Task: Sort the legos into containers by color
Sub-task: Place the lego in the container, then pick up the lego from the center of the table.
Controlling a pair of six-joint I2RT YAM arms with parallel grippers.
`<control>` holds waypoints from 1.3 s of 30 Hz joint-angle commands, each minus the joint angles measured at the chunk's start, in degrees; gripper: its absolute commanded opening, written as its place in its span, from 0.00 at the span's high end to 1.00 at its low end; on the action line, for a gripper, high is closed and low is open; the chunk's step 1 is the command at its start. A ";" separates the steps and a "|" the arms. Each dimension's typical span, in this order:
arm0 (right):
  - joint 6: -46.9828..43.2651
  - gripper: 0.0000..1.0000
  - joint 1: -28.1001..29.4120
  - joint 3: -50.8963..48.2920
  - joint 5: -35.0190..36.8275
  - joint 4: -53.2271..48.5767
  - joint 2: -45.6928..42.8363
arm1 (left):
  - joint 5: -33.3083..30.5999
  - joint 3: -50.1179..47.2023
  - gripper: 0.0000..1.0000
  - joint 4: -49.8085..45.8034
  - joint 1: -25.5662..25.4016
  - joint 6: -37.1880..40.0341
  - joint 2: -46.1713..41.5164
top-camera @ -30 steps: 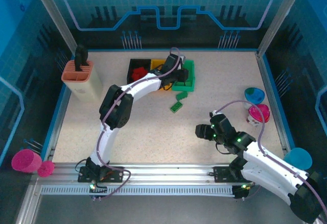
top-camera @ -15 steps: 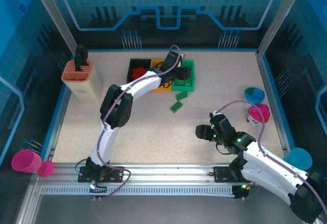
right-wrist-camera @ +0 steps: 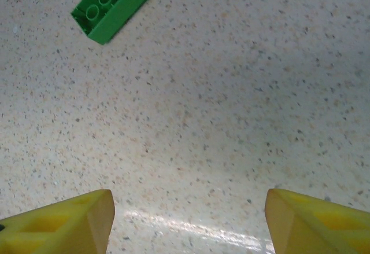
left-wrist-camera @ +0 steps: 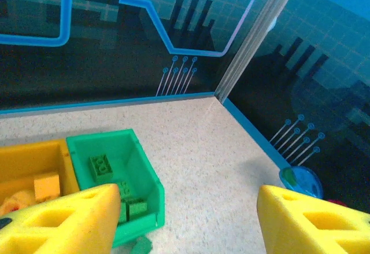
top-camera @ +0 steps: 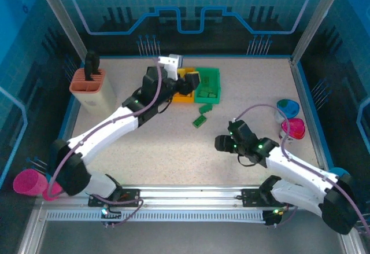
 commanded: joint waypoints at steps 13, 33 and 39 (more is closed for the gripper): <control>15.79 0.33 5.36 31.69 10.49 -16.20 29.17 | -14.99 -28.49 0.35 -13.52 -9.67 -3.97 -31.06; 27.75 0.37 4.39 61.44 4.20 -34.53 61.69 | -20.96 -37.84 0.36 -29.10 -13.60 -11.90 -53.58; 27.84 0.40 3.78 61.01 4.63 -32.78 63.83 | -20.88 -38.06 0.37 -29.60 -13.78 -12.29 -53.59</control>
